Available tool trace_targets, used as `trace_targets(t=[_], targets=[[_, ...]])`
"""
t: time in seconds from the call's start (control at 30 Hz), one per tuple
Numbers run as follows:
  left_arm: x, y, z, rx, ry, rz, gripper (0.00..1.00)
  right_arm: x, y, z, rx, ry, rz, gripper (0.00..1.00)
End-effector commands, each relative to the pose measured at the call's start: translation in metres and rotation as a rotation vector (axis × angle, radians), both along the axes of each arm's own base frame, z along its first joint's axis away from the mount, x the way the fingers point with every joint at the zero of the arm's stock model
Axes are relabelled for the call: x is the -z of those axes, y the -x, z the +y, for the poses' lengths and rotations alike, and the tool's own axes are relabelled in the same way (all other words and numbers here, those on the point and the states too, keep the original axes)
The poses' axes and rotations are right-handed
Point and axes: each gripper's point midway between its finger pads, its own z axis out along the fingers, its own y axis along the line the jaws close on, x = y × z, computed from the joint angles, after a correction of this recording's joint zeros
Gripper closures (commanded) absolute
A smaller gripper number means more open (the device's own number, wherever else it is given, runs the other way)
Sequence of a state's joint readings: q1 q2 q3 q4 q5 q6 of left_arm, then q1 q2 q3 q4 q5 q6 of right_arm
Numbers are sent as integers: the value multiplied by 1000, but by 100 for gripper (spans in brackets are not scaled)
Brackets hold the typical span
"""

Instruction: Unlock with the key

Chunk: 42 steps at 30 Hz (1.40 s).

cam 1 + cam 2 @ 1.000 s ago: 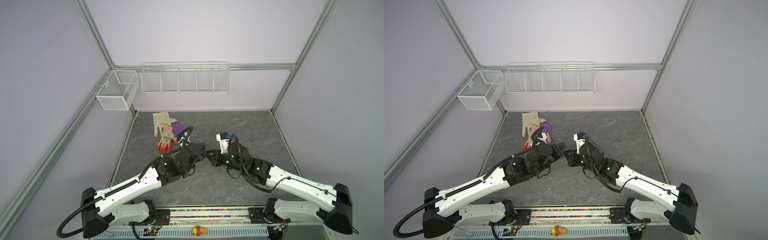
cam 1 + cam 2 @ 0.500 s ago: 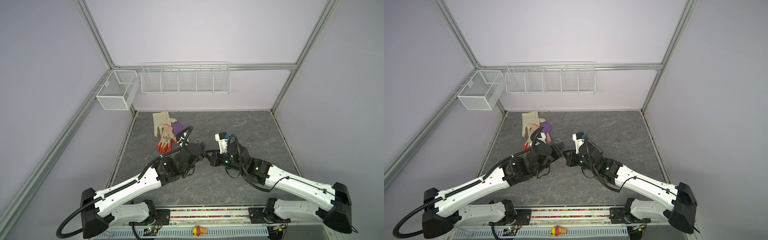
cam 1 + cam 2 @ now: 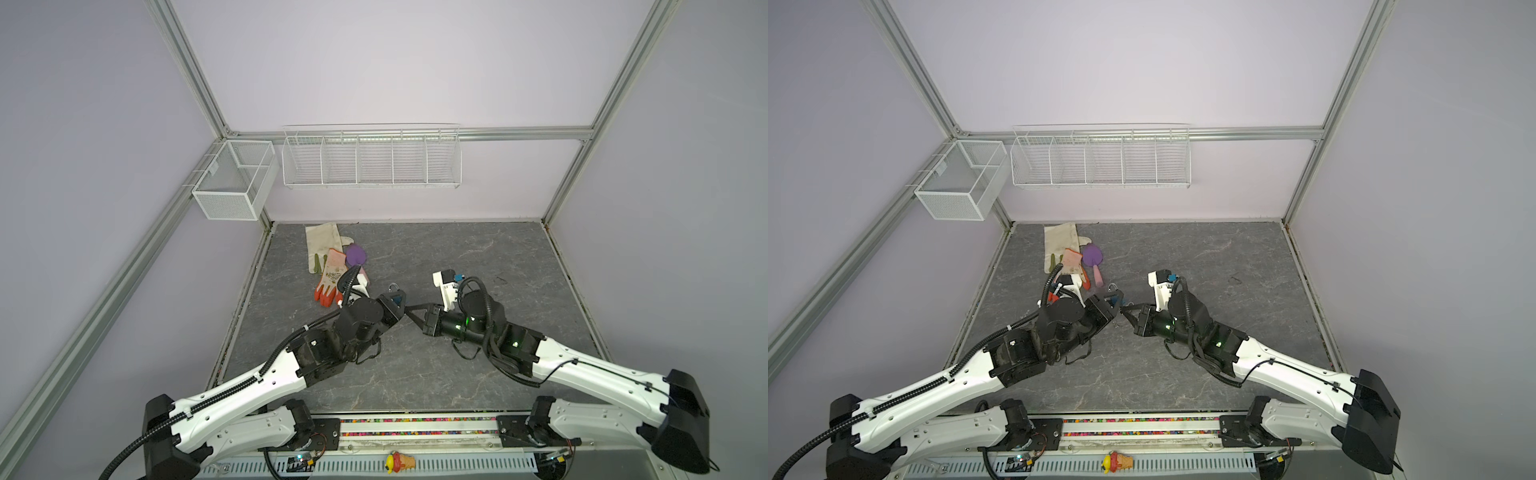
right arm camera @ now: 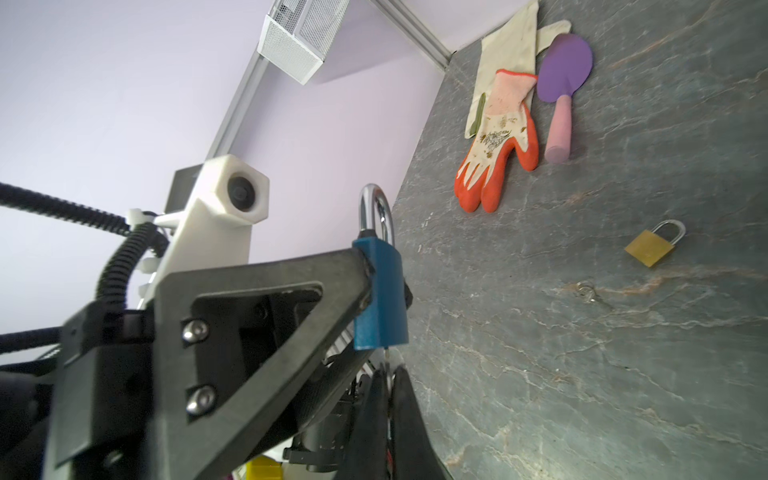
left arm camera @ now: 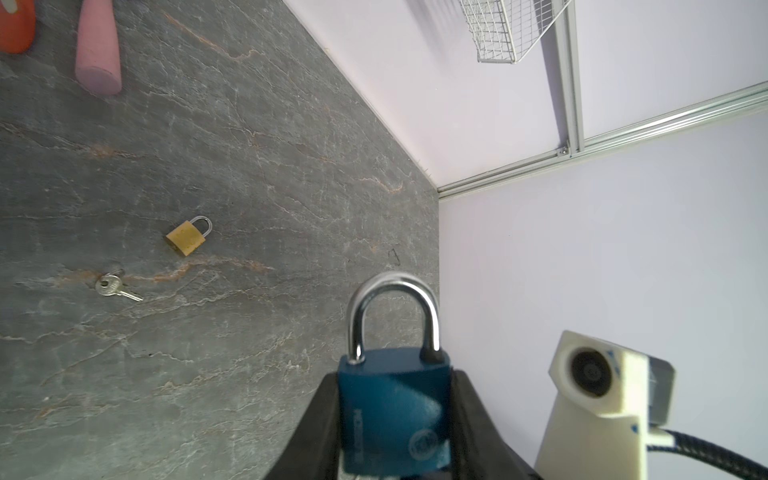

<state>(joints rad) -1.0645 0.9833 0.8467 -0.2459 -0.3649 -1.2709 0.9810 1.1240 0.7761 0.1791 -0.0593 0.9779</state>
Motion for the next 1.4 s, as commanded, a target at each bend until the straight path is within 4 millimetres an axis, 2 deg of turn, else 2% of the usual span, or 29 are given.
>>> trace_targets(t=[0.0, 0.3, 0.47, 0.67, 1.03, 1.13, 1.37], targets=[[-33, 13, -19, 94, 190, -14, 100, -23, -6, 1, 15, -138, 35, 94], [-31, 12, -27, 98, 249, -6, 100, -15, -9, 0, 59, -222, 127, 94], [-26, 9, -23, 68, 267, 10, 100, -21, -7, 6, 34, -303, 181, 94], [-28, 6, -25, 56, 293, 0, 100, -27, -5, 8, 23, -343, 209, 94], [-30, 2, -25, 33, 322, -11, 100, -34, -4, 1, 45, -392, 223, 94], [-31, 2, -25, 33, 321, -18, 100, -35, -3, 0, 46, -363, 199, 94], [-28, 0, -15, 14, 216, -41, 100, -21, -4, 6, 26, -228, 131, 94]])
